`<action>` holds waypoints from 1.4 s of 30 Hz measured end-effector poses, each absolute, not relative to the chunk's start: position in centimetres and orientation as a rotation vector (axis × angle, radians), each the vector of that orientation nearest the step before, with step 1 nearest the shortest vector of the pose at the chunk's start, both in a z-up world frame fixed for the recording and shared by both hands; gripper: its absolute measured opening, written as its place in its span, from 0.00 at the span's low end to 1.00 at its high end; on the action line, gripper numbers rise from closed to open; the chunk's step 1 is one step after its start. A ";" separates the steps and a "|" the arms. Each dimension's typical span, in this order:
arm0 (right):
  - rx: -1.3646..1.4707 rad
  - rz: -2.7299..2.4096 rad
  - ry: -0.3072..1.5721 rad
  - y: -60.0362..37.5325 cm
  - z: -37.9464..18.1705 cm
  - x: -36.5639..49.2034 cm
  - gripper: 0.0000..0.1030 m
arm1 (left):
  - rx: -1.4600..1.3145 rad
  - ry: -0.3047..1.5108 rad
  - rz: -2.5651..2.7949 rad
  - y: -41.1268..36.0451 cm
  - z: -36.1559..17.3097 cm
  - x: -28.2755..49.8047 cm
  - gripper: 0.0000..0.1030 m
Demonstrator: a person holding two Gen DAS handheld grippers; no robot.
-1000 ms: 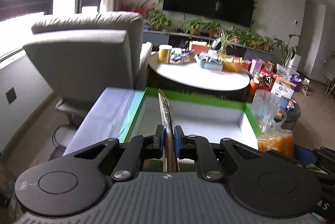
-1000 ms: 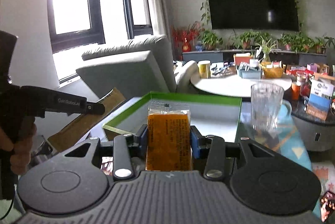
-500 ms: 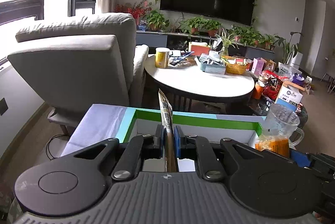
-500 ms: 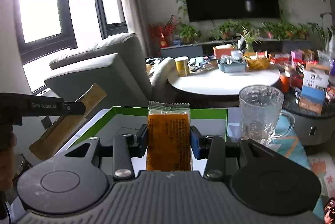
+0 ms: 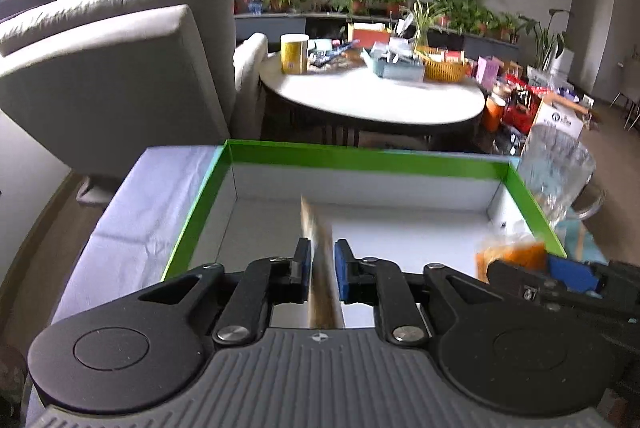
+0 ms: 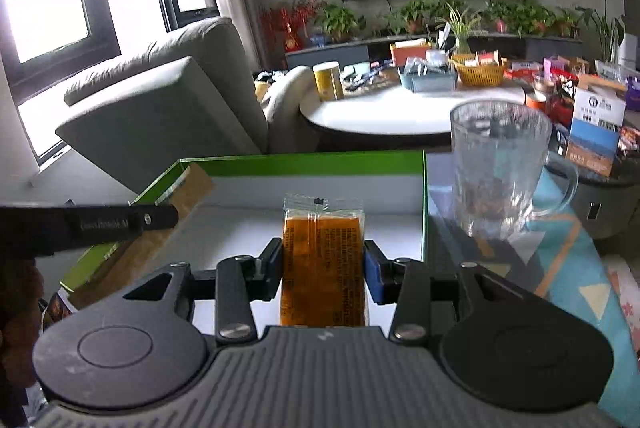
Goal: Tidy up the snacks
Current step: 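Carry both snacks over the green box and open both tools to drop them in, then withdraw both tools from the box back toward the pile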
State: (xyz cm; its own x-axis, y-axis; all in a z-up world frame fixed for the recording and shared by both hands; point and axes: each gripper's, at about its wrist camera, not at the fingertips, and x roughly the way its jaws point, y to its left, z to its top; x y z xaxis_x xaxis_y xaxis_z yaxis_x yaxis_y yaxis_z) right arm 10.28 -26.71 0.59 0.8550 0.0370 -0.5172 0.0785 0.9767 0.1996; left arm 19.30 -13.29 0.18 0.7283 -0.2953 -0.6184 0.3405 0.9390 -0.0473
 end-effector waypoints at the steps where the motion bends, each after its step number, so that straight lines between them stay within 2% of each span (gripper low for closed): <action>1: 0.216 -0.025 0.540 -26.7 0.6 10.1 0.50 | 0.074 0.669 -0.348 -13.2 0.2 19.1 0.20; 2: 0.210 -0.029 0.533 -26.7 0.7 10.0 0.52 | 0.078 0.664 -0.345 -13.1 0.3 18.9 0.25; 4: 0.195 -0.045 0.508 -26.5 1.0 9.4 0.68 | 0.090 0.645 -0.339 -12.9 0.7 18.4 0.27; 6: 0.202 -0.048 0.470 -26.3 1.2 8.7 0.72 | 0.099 0.630 -0.334 -12.7 1.0 17.9 0.29; 12: 0.132 -0.063 0.426 -25.5 2.2 7.6 0.74 | 0.095 0.608 -0.324 -11.5 2.0 16.4 0.32; 16: 0.120 -0.051 0.402 -25.2 2.8 6.5 0.86 | 0.084 0.600 -0.331 -10.7 2.5 15.2 0.32; 21: 0.158 -0.041 0.378 -25.7 3.9 4.9 0.92 | 0.086 0.574 -0.338 -9.8 3.6 13.1 0.33; 22: 0.167 -0.044 0.381 -25.6 4.1 4.9 0.96 | 0.085 0.568 -0.339 -9.4 3.8 12.5 0.33; 24: 0.189 -0.041 0.388 -25.9 4.4 4.3 1.00 | 0.088 0.562 -0.337 -8.7 4.0 11.7 0.38; 33: 0.189 -0.010 0.387 -25.0 3.4 1.0 1.00 | 0.130 0.621 -0.348 -5.2 2.4 7.3 0.53; 42: 0.213 0.028 0.413 -24.3 2.4 -2.9 1.00 | 0.187 0.752 -0.416 -4.1 -1.3 5.0 0.54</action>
State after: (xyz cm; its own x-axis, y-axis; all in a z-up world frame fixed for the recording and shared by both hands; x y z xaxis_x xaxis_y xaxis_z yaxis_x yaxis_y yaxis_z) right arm -2.90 -24.34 2.42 0.9159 0.0703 -0.3953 0.0160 0.9774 0.2110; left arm 4.97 -4.15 -1.26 0.6537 -0.2987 -0.6953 0.4305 0.9024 0.0171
